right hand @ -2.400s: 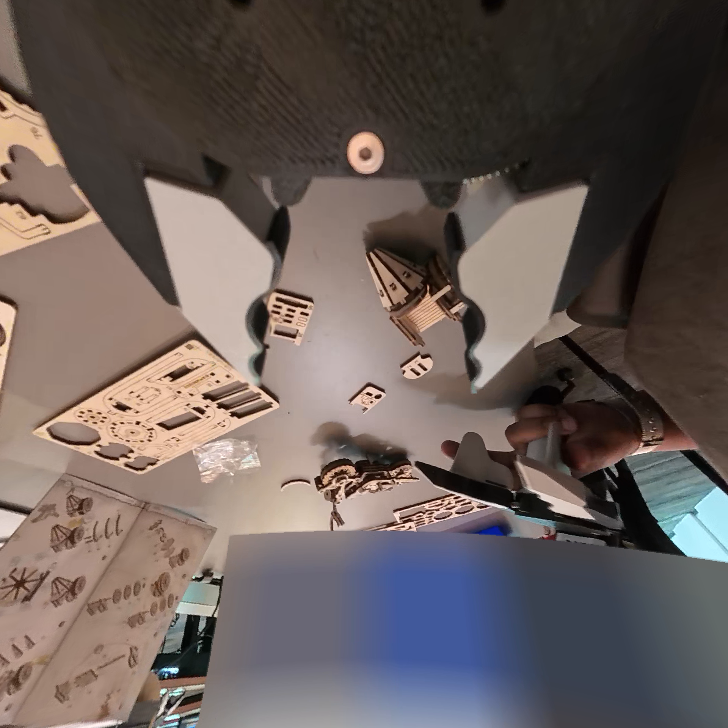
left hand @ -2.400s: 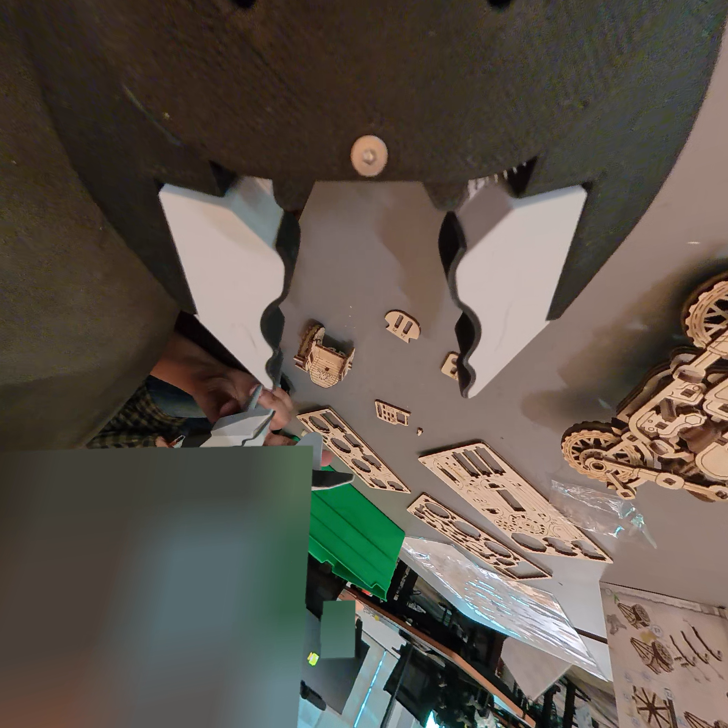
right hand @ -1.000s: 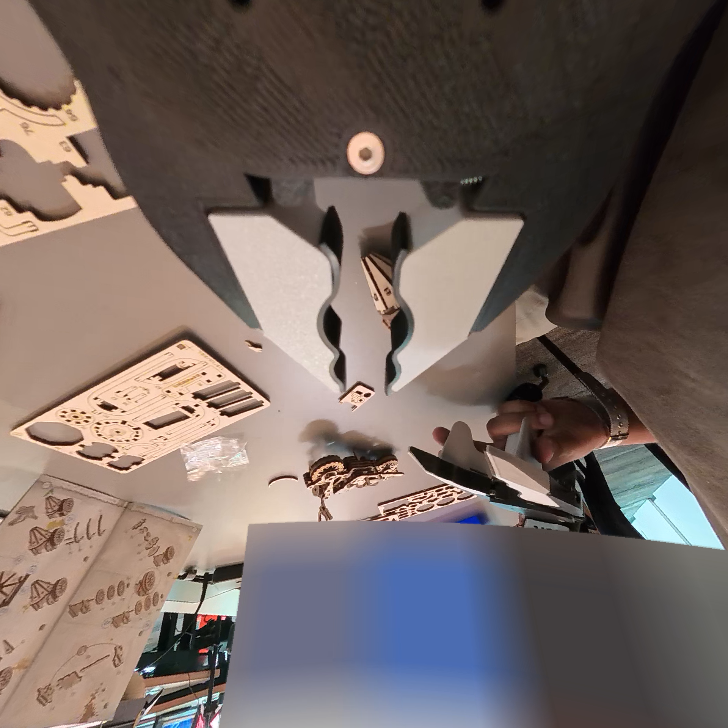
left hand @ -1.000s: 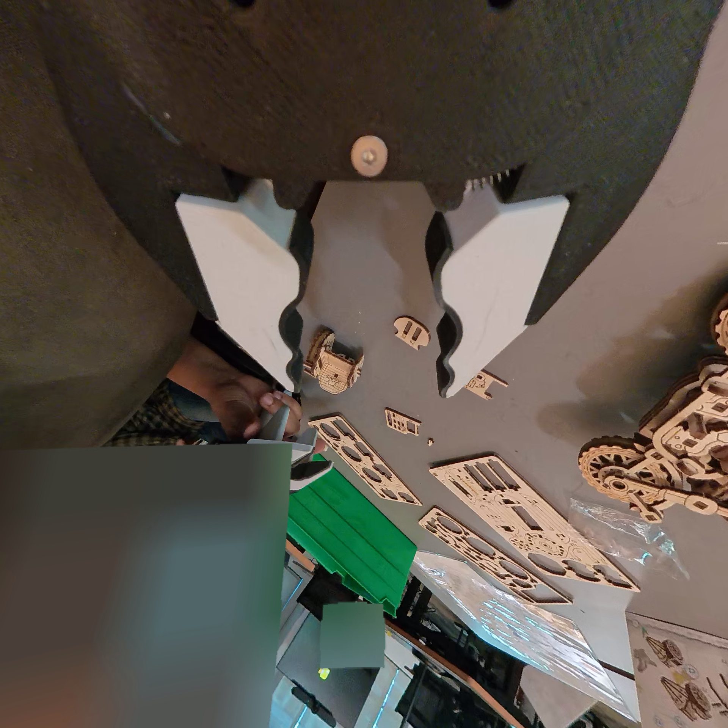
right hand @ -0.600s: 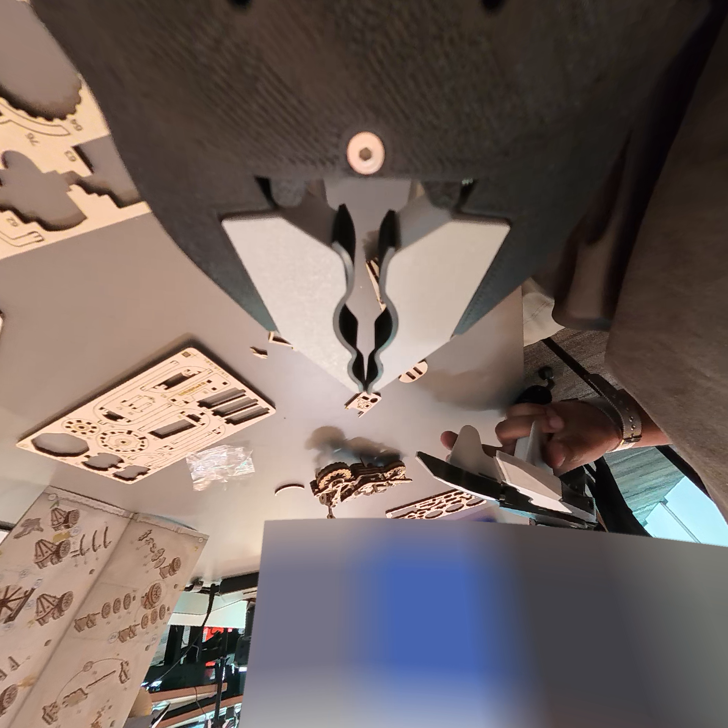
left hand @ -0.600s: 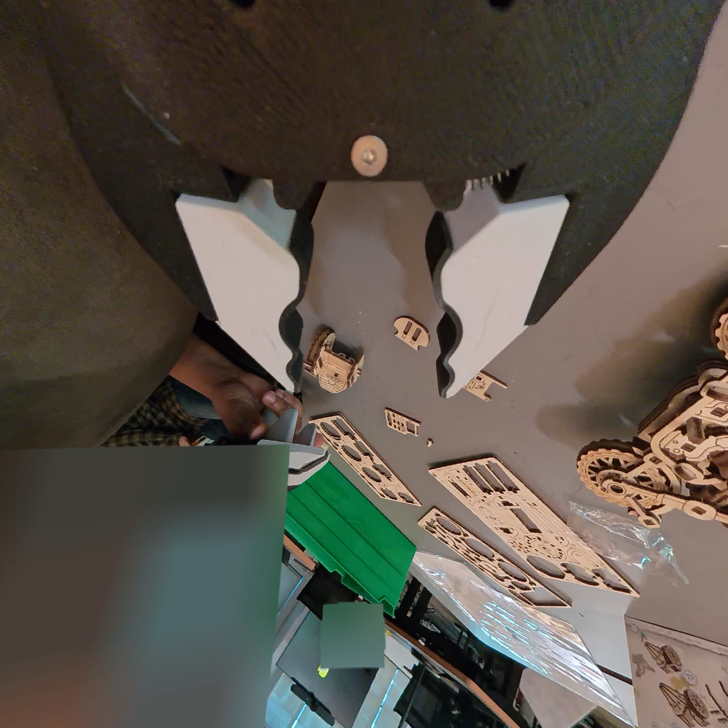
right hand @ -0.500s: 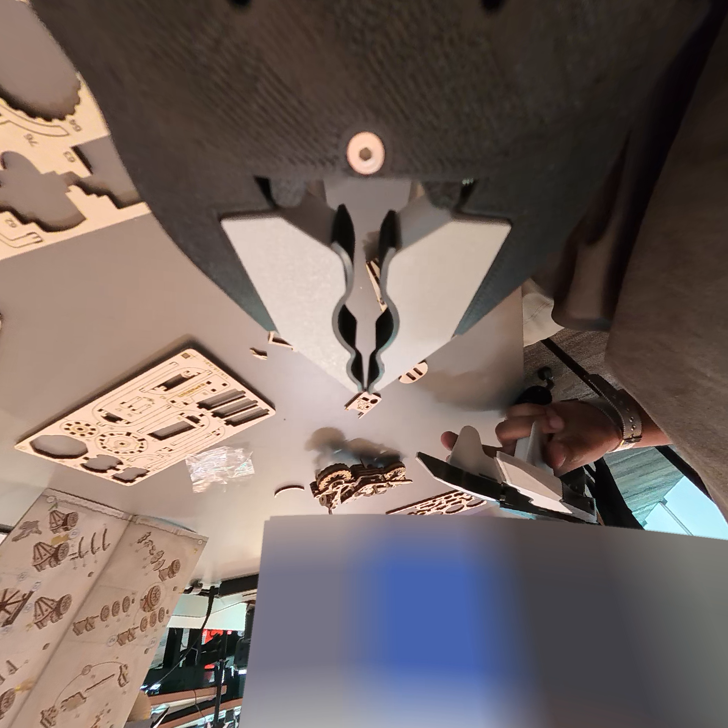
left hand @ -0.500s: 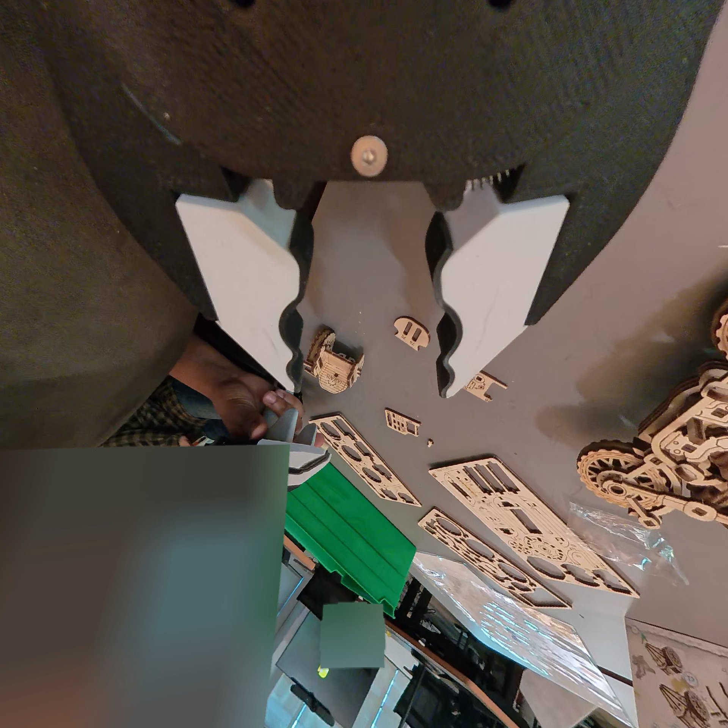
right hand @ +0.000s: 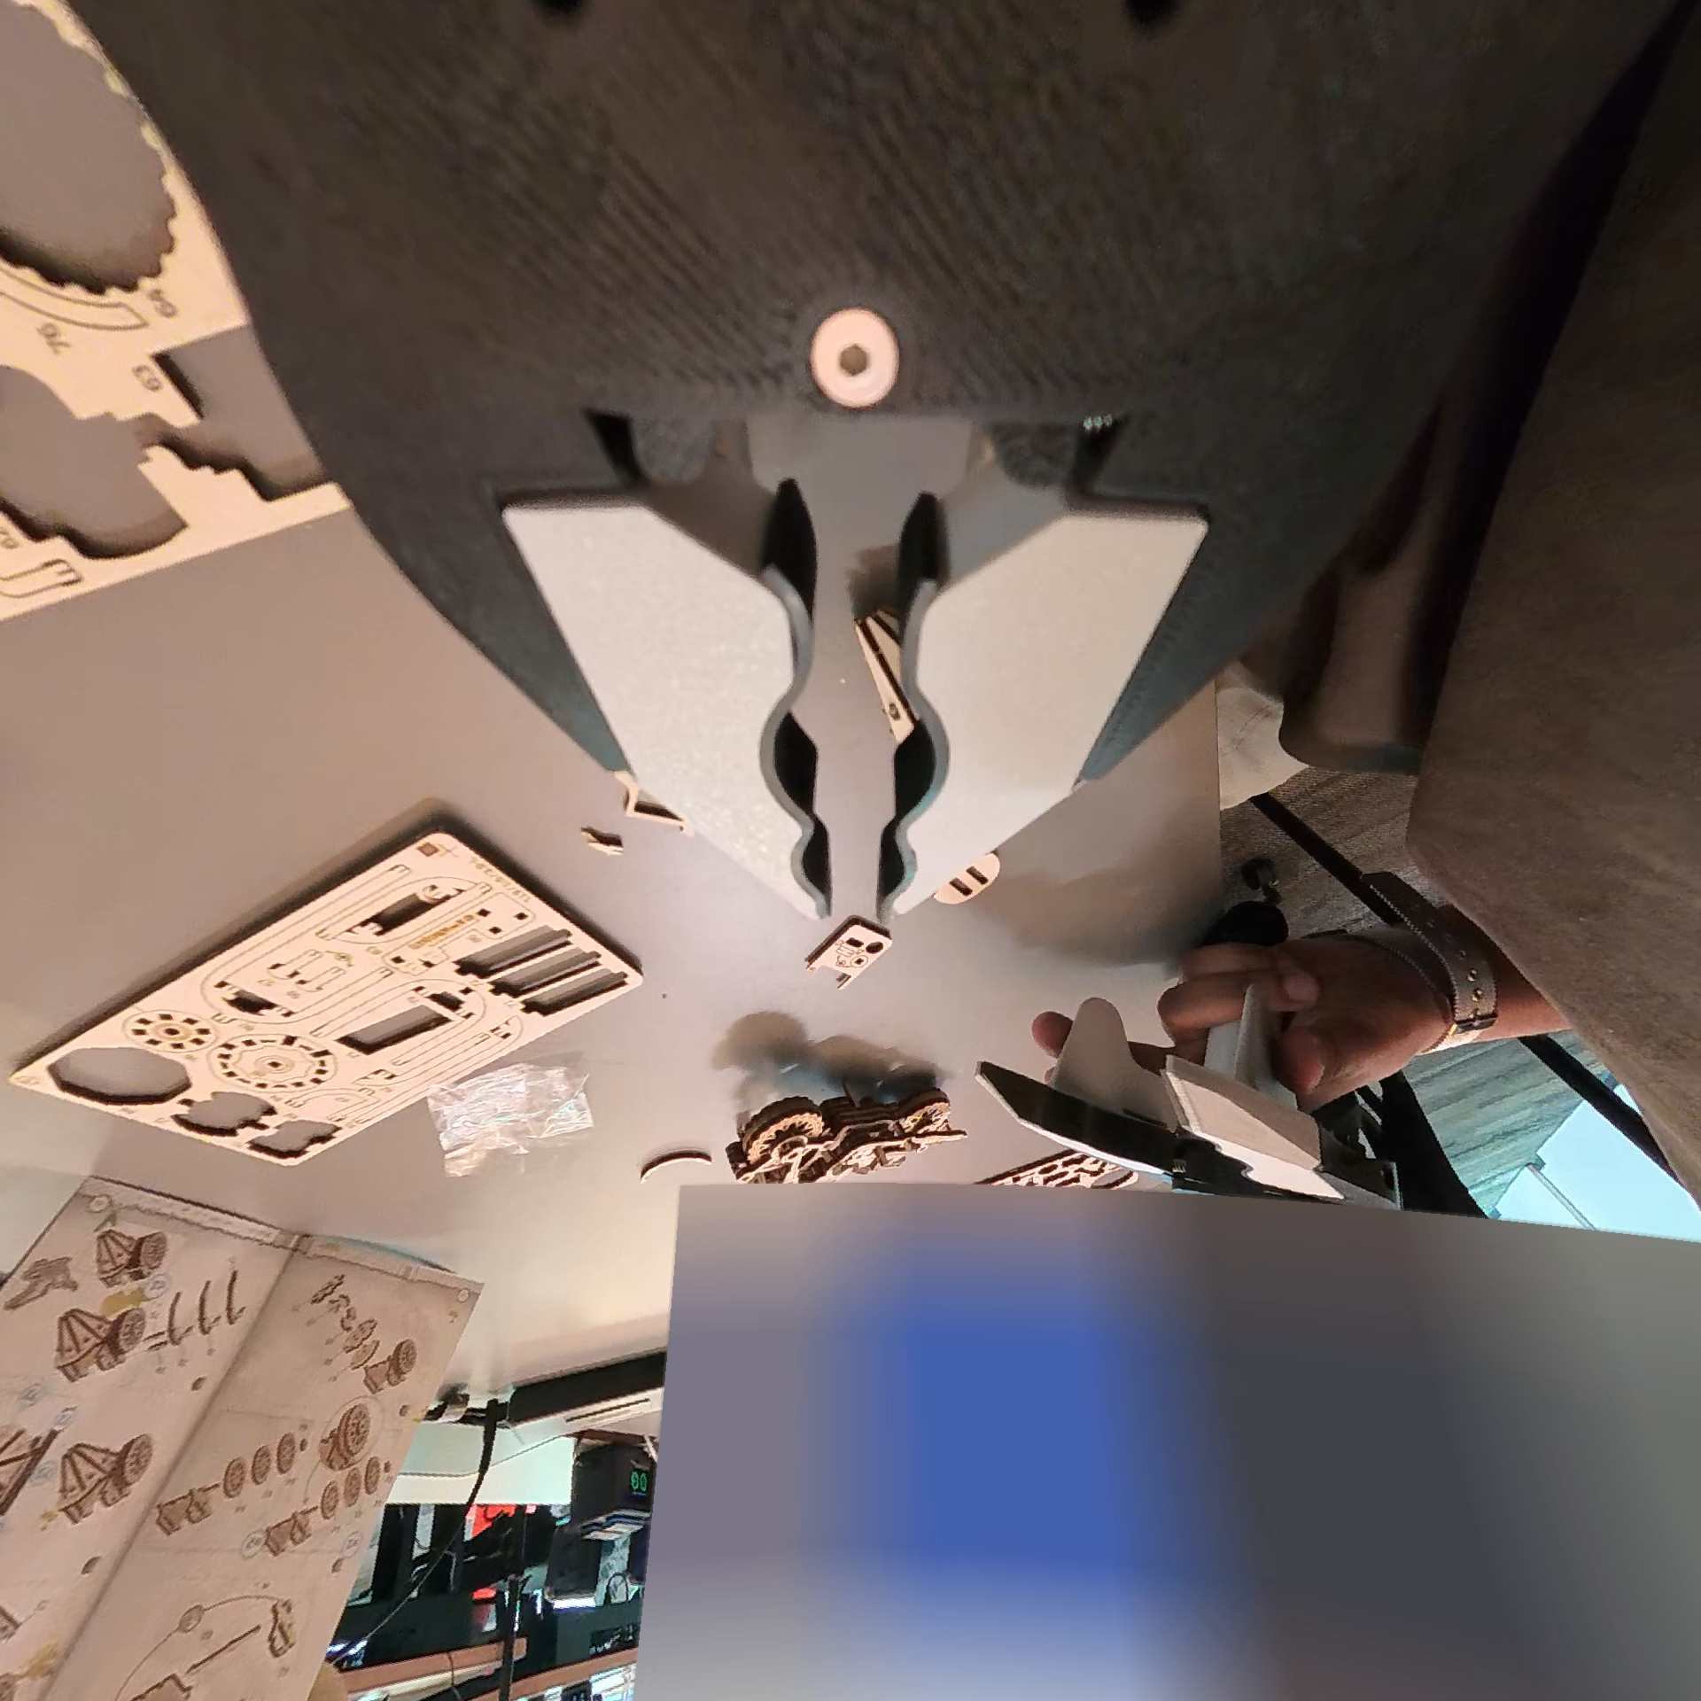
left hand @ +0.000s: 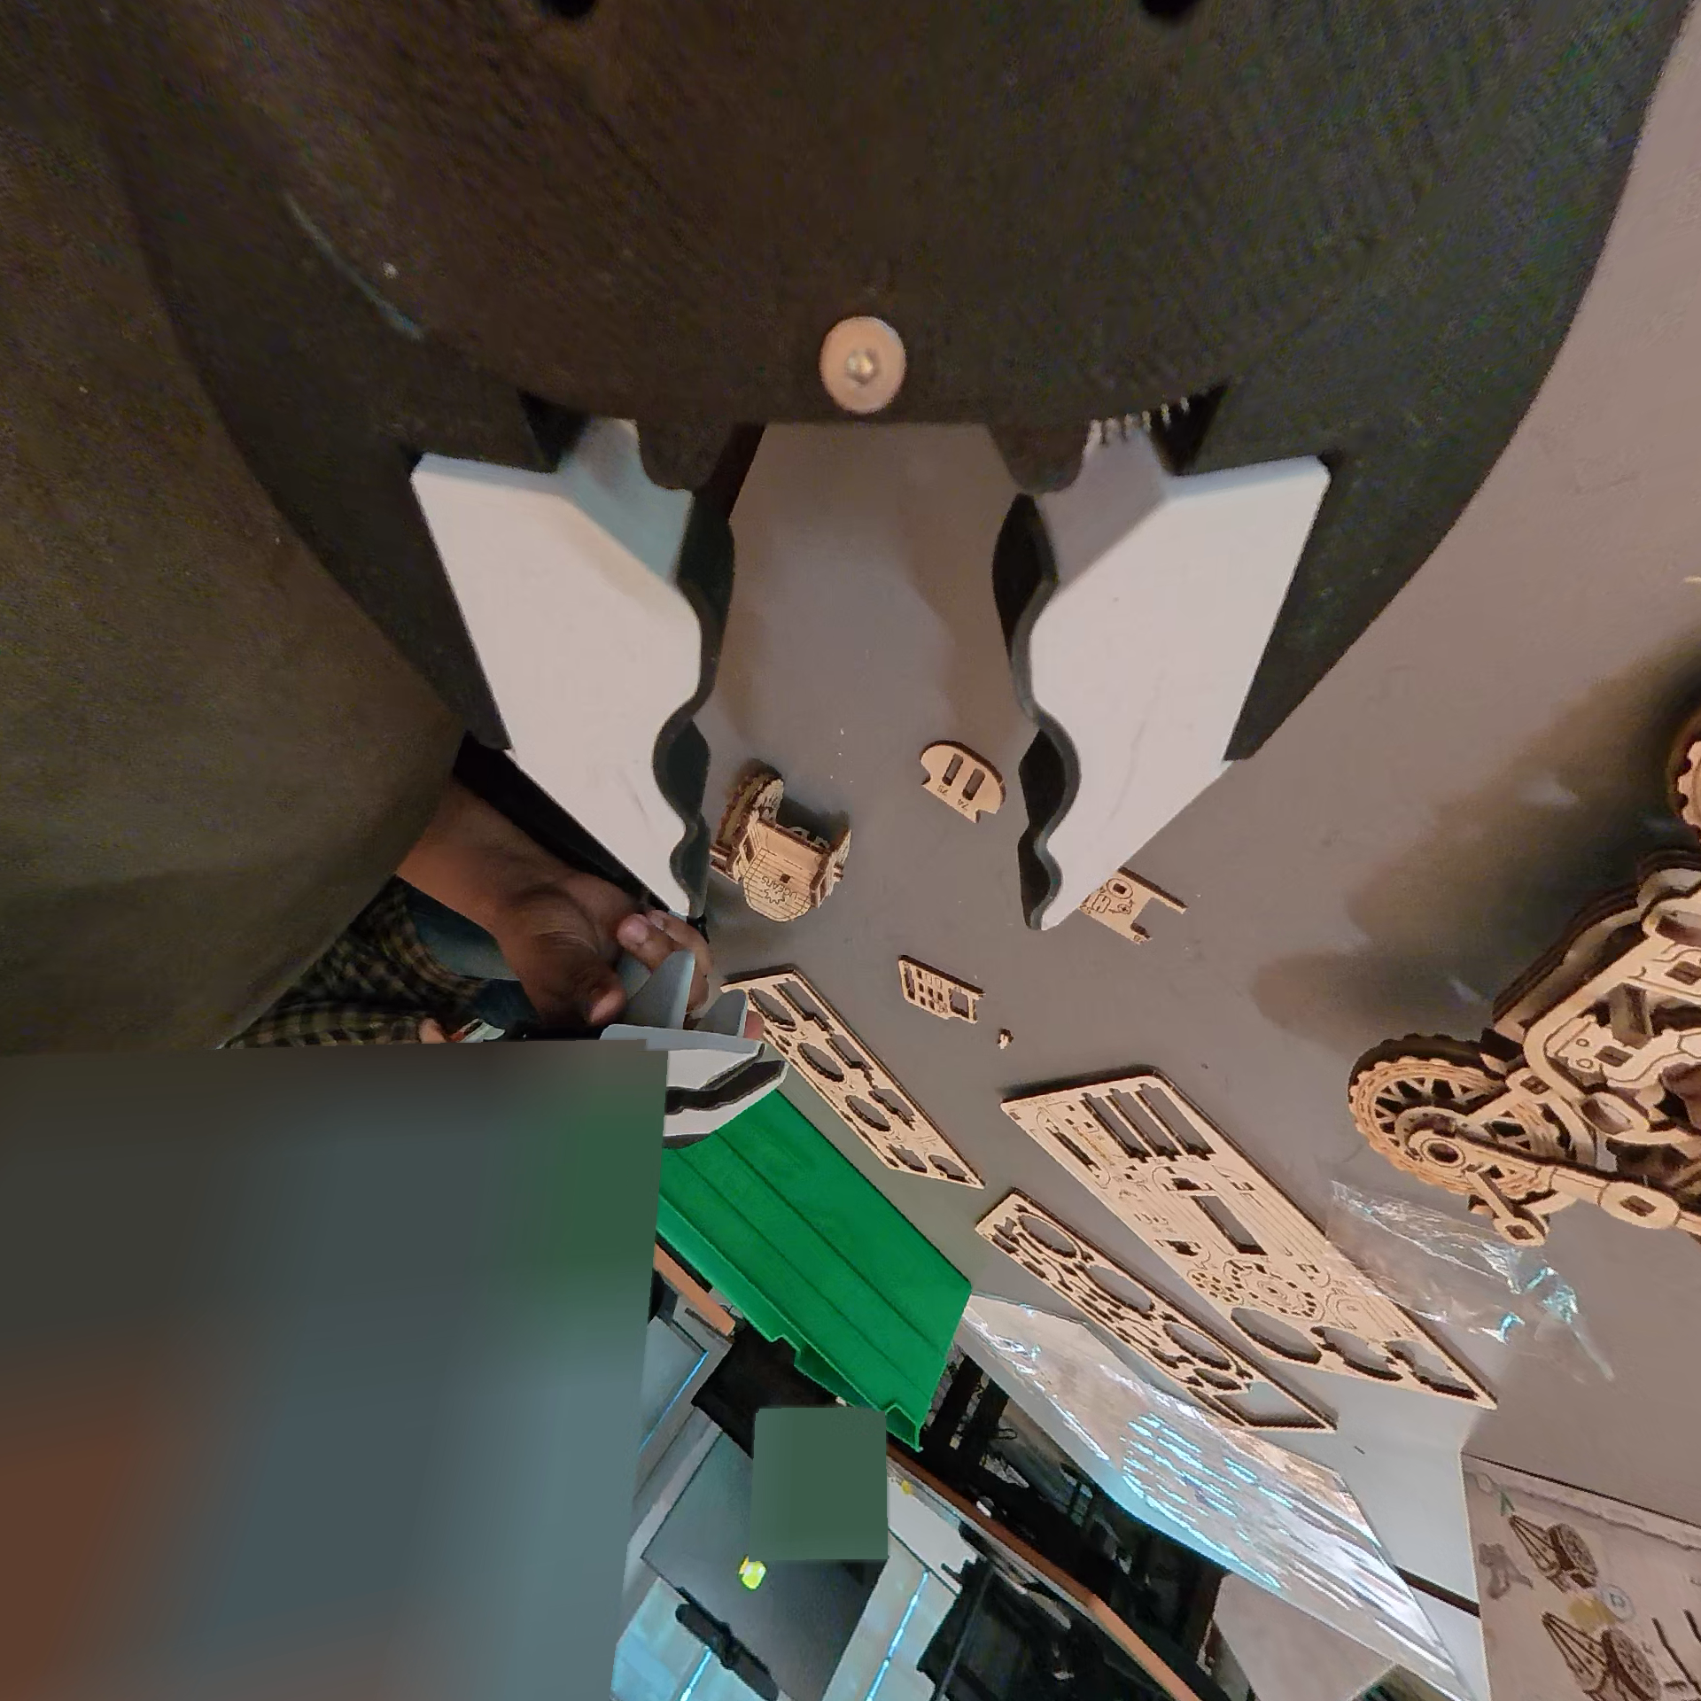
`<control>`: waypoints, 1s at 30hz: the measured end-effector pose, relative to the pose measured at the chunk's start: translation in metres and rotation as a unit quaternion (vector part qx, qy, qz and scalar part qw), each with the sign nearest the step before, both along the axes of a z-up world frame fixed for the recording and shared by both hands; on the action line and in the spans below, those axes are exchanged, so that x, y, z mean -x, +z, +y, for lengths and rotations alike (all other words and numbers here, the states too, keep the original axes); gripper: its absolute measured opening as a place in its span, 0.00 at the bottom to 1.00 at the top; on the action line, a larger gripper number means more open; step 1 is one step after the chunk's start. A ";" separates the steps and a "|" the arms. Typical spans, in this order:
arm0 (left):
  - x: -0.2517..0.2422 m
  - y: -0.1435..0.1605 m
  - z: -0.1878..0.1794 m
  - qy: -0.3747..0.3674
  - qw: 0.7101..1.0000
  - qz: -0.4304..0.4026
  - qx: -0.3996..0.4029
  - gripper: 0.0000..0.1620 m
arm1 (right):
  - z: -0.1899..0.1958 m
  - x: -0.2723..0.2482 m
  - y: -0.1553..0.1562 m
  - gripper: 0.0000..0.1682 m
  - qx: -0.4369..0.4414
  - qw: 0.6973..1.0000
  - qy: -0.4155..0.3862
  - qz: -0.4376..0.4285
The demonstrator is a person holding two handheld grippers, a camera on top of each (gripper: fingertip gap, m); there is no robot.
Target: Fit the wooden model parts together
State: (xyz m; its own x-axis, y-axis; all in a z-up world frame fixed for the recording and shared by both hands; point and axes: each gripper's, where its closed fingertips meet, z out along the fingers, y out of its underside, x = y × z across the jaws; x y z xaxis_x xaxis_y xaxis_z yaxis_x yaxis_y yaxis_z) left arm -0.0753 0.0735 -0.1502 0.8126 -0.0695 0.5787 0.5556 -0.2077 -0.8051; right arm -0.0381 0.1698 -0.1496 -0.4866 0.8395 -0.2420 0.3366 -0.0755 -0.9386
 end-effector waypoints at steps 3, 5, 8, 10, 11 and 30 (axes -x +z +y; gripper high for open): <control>0.000 0.000 0.000 -0.001 1.000 -0.002 0.000 0.41 | 0.000 0.000 0.000 0.05 0.002 1.000 -0.001 -0.002; 0.000 -0.001 0.001 -0.001 1.000 -0.005 0.001 0.41 | 0.001 0.001 0.000 0.06 0.004 1.000 -0.001 -0.003; 0.001 -0.001 0.001 -0.001 1.000 -0.011 0.000 0.41 | 0.002 0.001 -0.001 0.06 0.008 1.000 -0.002 -0.006; 0.002 -0.001 0.001 -0.001 1.000 -0.015 0.000 0.41 | 0.003 0.002 -0.001 0.07 0.012 1.000 -0.003 -0.008; 0.002 -0.001 0.001 -0.001 1.000 -0.018 0.000 0.41 | 0.003 0.002 -0.001 0.08 0.014 1.000 -0.002 -0.009; 0.001 -0.002 0.002 -0.005 1.000 -0.029 0.001 0.41 | 0.000 0.001 0.001 0.13 0.026 1.000 0.010 -0.007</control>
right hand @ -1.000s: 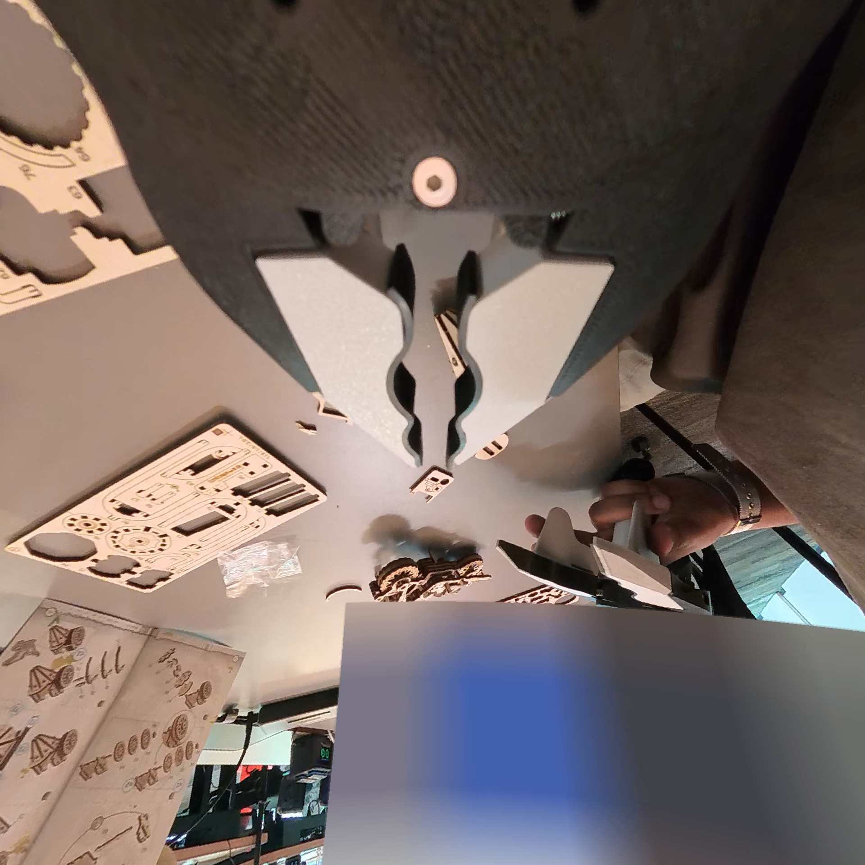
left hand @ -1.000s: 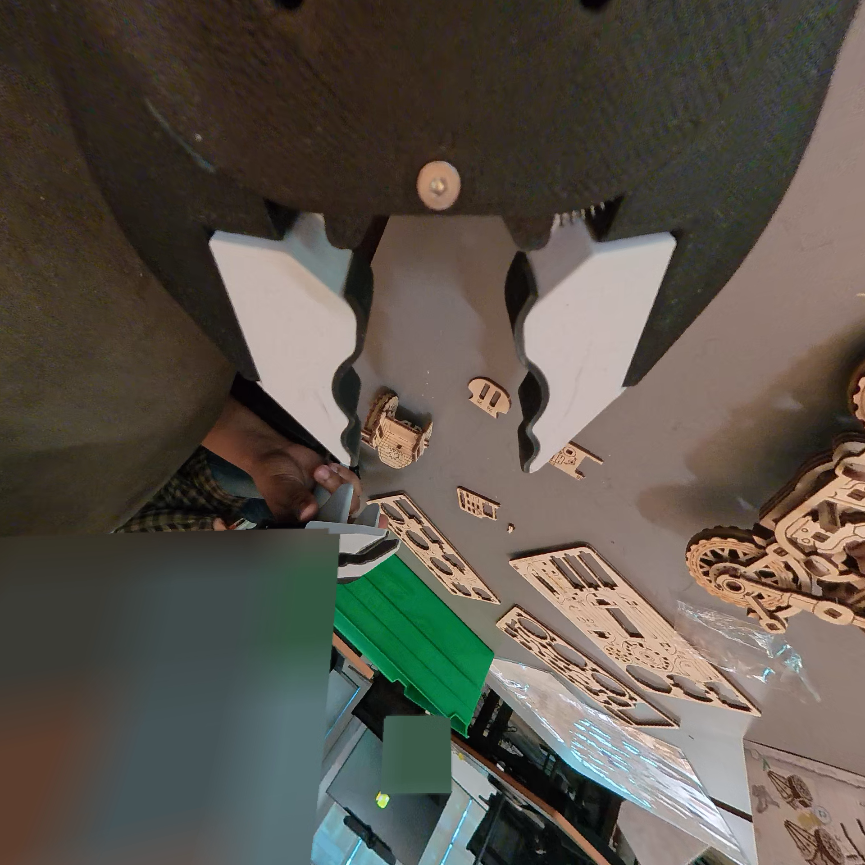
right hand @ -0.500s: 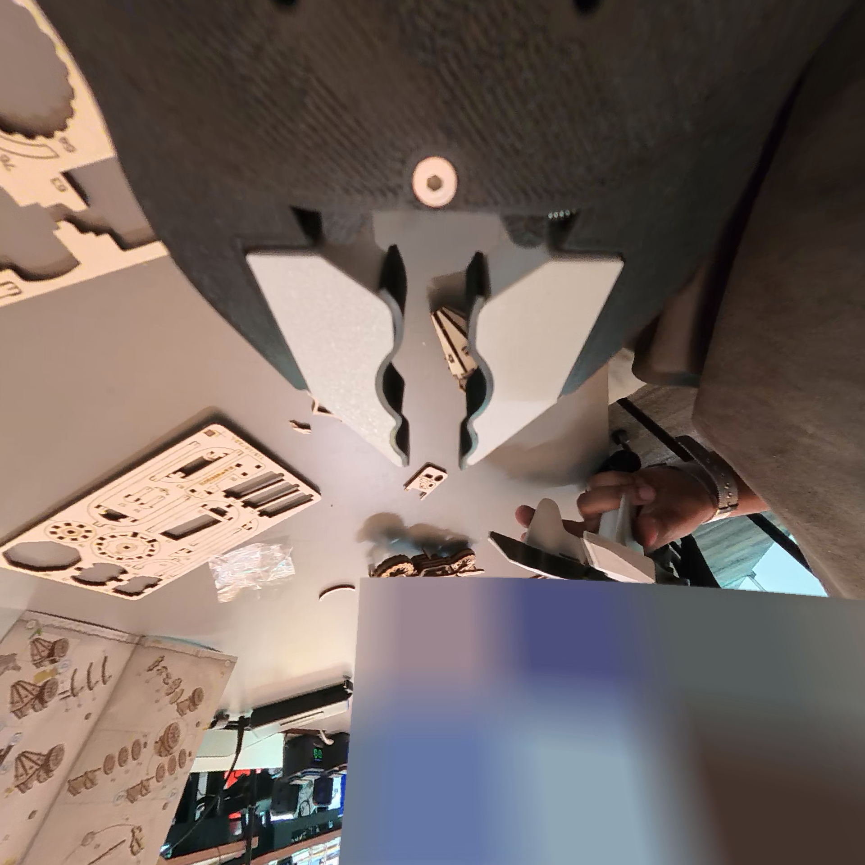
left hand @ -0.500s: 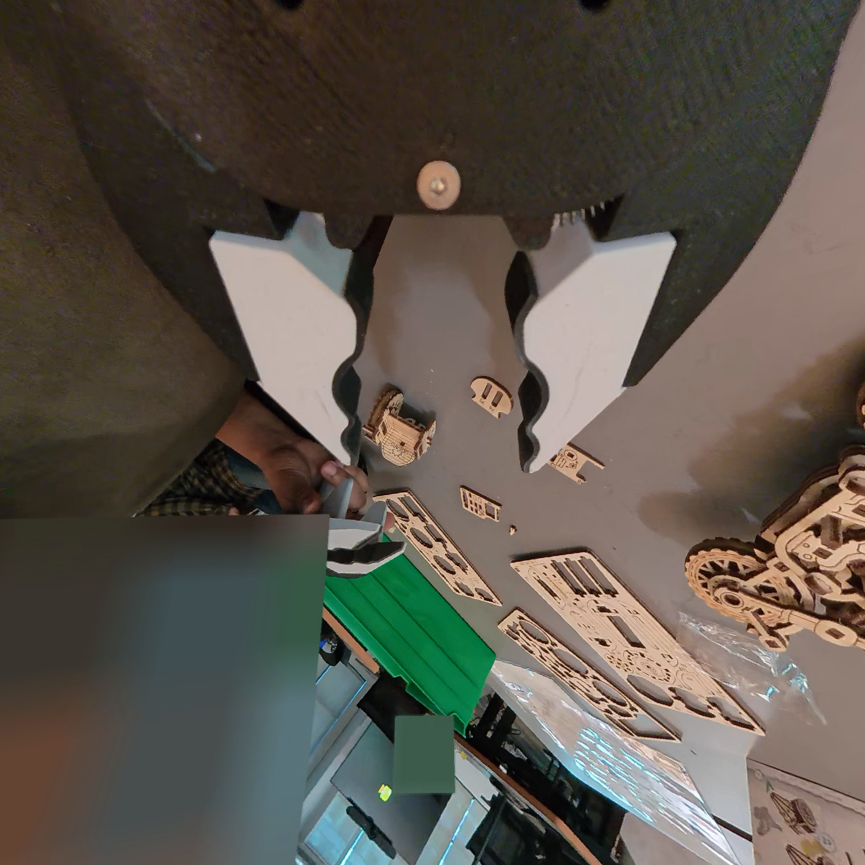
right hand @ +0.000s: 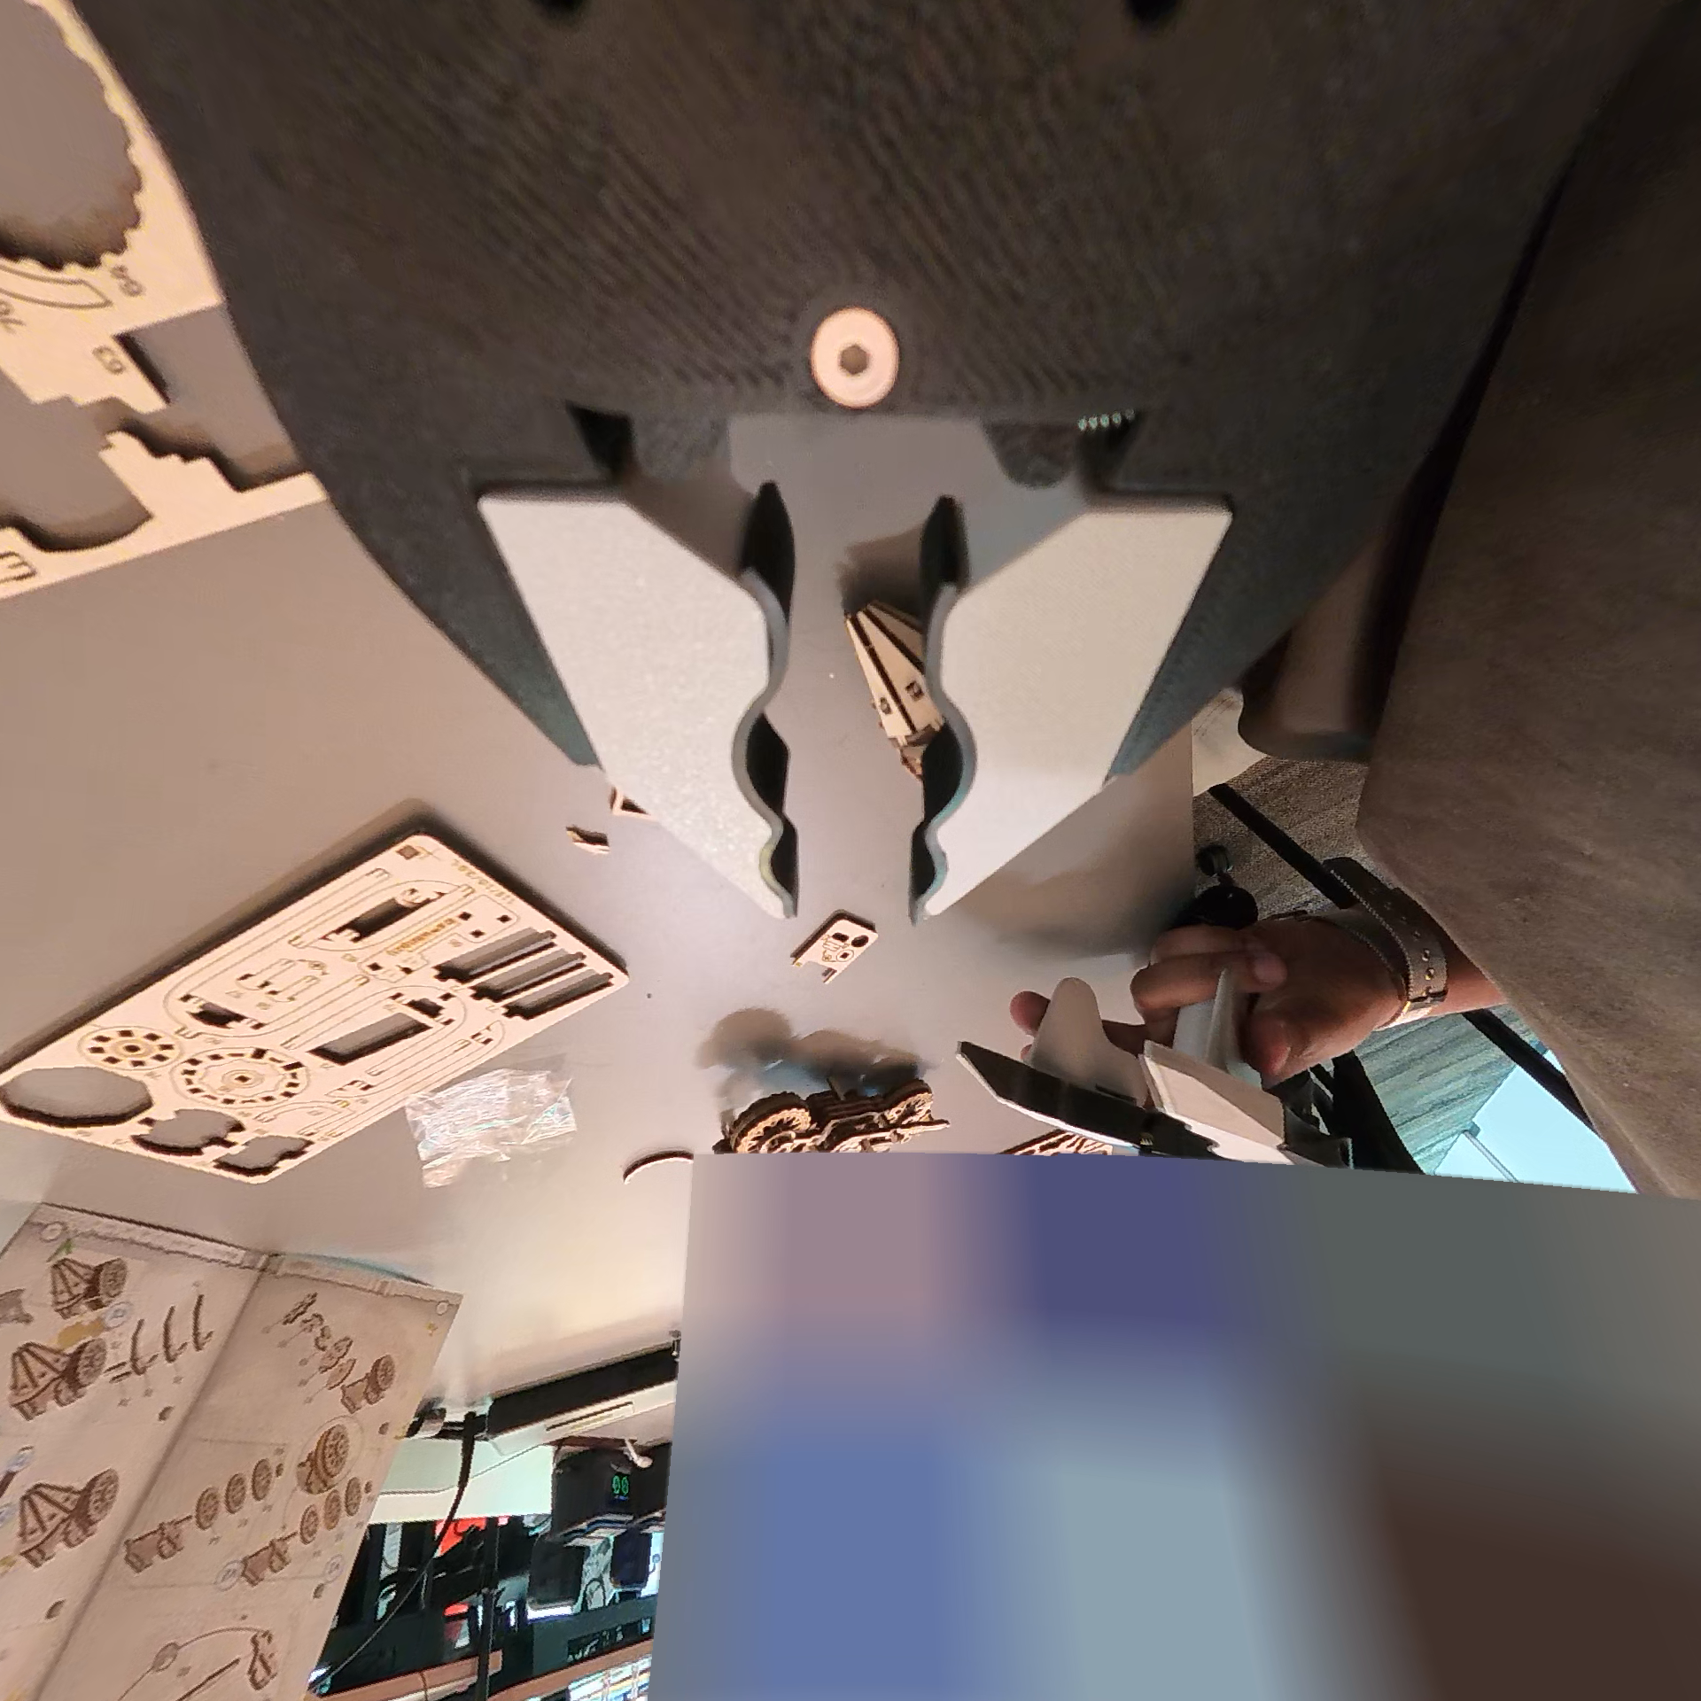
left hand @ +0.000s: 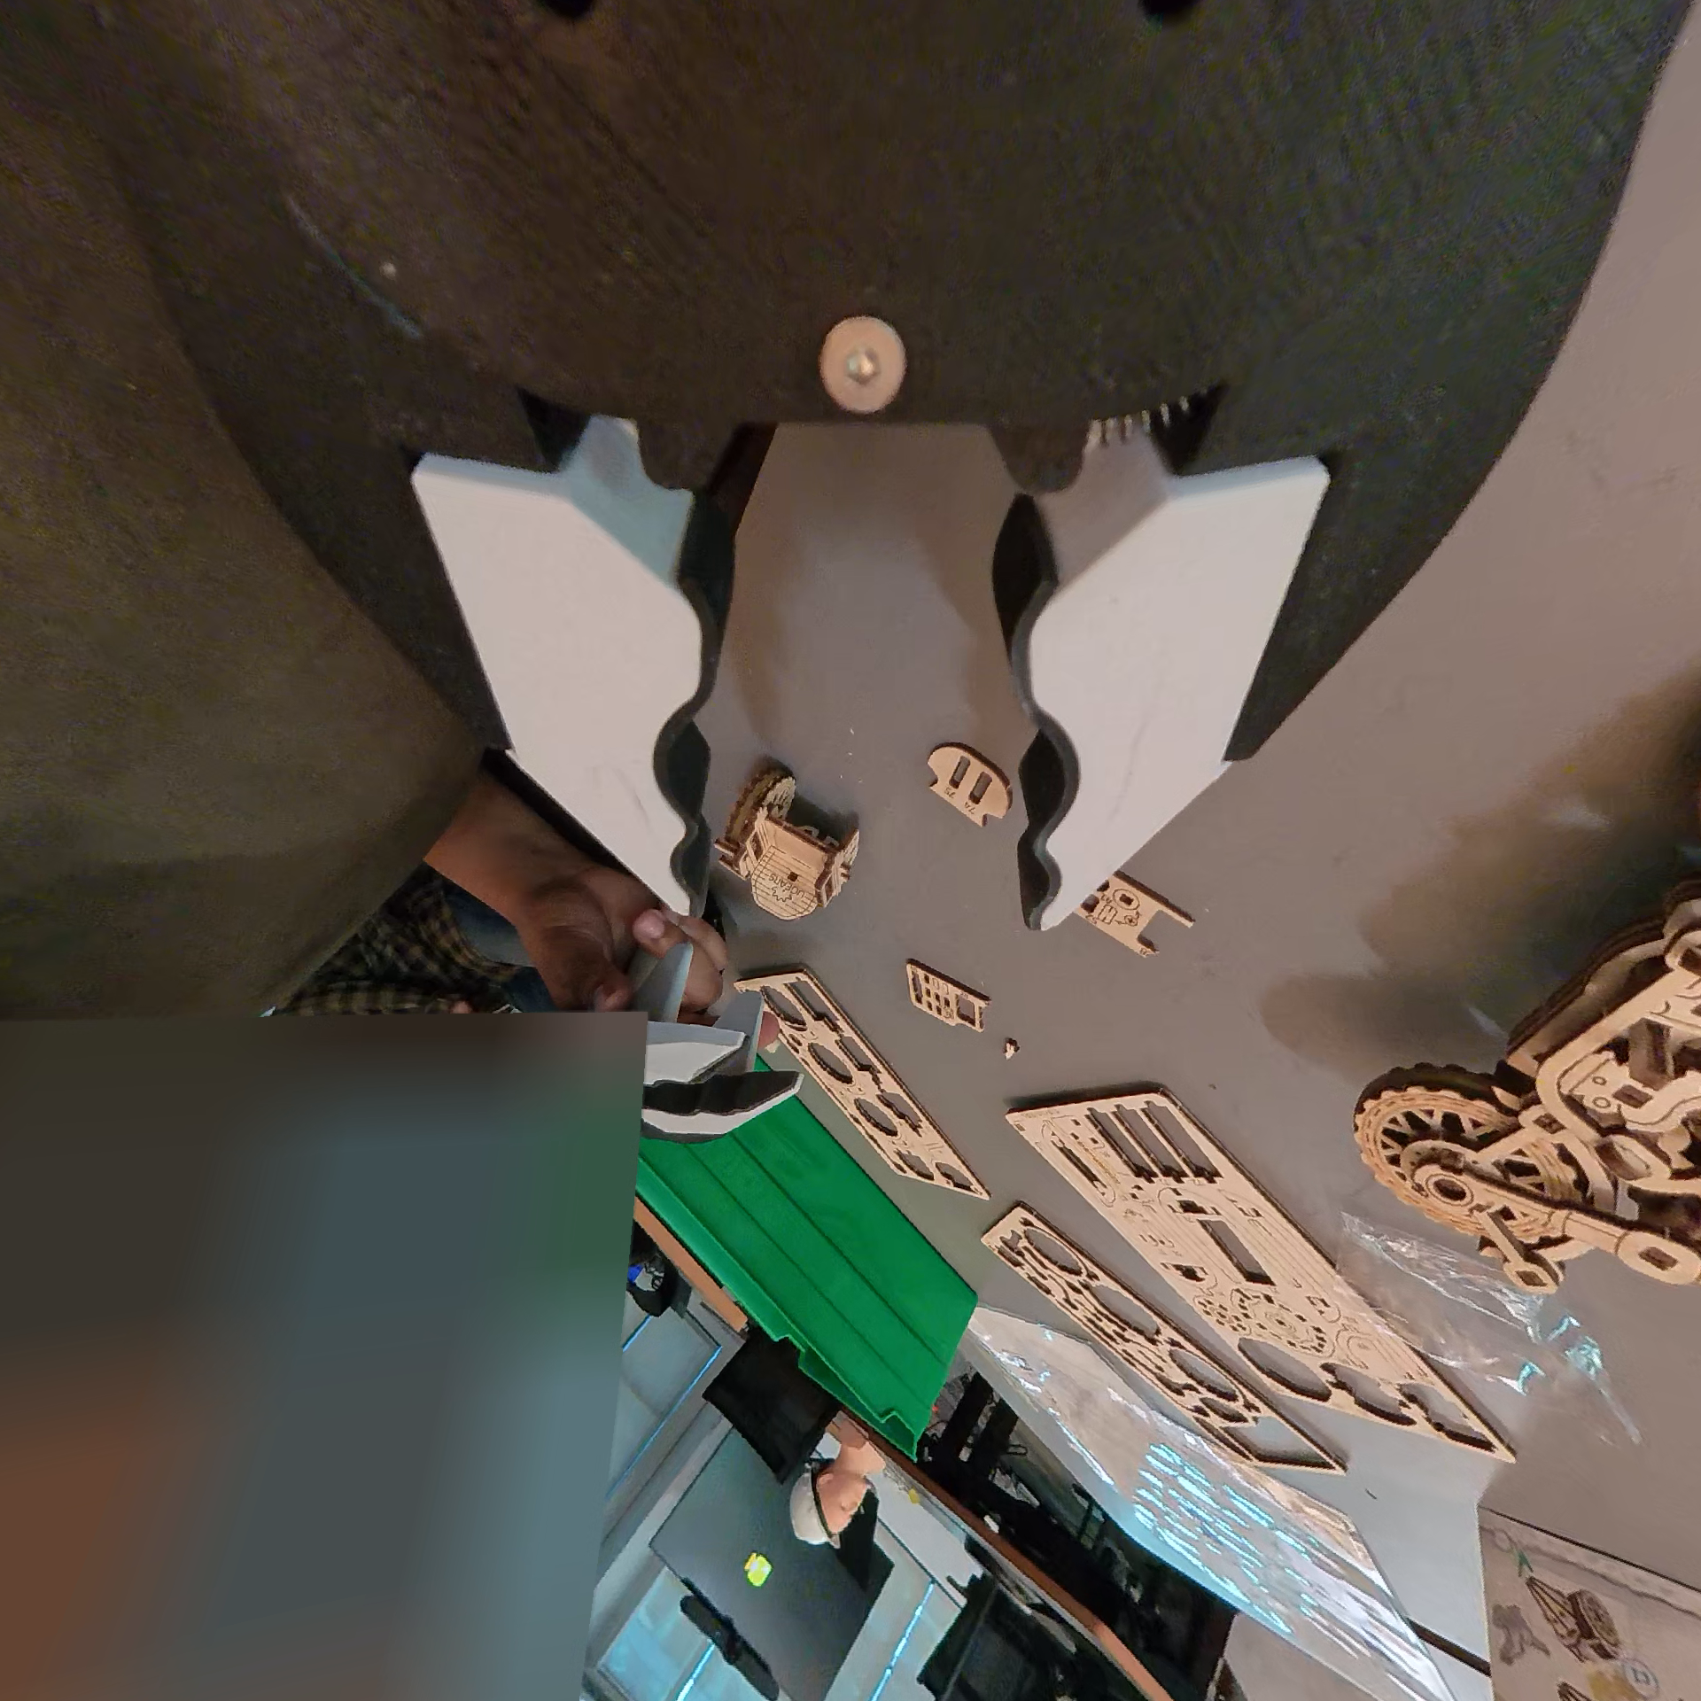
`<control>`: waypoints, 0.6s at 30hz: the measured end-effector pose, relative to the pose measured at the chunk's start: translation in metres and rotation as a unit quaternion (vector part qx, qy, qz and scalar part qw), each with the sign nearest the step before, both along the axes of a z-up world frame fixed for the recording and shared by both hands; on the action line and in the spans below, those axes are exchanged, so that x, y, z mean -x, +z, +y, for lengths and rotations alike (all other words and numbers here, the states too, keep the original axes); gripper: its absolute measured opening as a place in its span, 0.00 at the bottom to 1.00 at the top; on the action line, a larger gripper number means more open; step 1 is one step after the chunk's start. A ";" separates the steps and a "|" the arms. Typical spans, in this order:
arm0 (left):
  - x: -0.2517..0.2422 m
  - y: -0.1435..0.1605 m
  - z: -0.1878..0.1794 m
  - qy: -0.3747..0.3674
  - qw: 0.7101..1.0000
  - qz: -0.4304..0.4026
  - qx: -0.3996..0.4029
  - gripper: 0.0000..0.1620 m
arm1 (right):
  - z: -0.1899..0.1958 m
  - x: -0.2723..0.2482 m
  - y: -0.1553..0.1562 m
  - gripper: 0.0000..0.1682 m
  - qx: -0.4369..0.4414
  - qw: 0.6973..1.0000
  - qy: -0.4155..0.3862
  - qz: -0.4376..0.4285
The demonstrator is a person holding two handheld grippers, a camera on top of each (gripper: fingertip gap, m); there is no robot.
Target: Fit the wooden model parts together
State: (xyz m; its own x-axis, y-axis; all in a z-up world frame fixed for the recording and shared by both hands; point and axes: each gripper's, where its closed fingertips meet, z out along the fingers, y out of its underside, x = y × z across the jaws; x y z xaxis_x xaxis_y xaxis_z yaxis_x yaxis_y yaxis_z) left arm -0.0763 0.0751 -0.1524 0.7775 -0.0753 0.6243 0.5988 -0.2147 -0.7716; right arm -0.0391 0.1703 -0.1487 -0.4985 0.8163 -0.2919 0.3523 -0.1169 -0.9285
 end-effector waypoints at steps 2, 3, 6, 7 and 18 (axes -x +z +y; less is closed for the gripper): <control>0.000 0.000 0.000 0.000 1.000 -0.001 0.000 0.40 | 0.000 0.000 0.000 0.13 0.001 1.000 0.000 0.000; 0.000 0.000 0.000 0.000 1.000 -0.001 0.000 0.40 | 0.000 0.000 0.000 0.13 0.001 1.000 0.000 0.000; -0.001 0.000 0.000 -0.001 1.000 -0.002 0.001 0.41 | -0.001 0.000 0.000 0.14 0.002 1.000 0.002 -0.001; -0.001 0.000 0.000 -0.002 1.000 -0.001 0.002 0.41 | -0.001 -0.001 0.000 0.14 0.002 1.000 0.002 -0.001; -0.017 -0.004 0.002 -0.024 0.999 0.023 0.017 0.41 | 0.006 -0.003 0.007 0.28 0.005 1.000 -0.027 0.014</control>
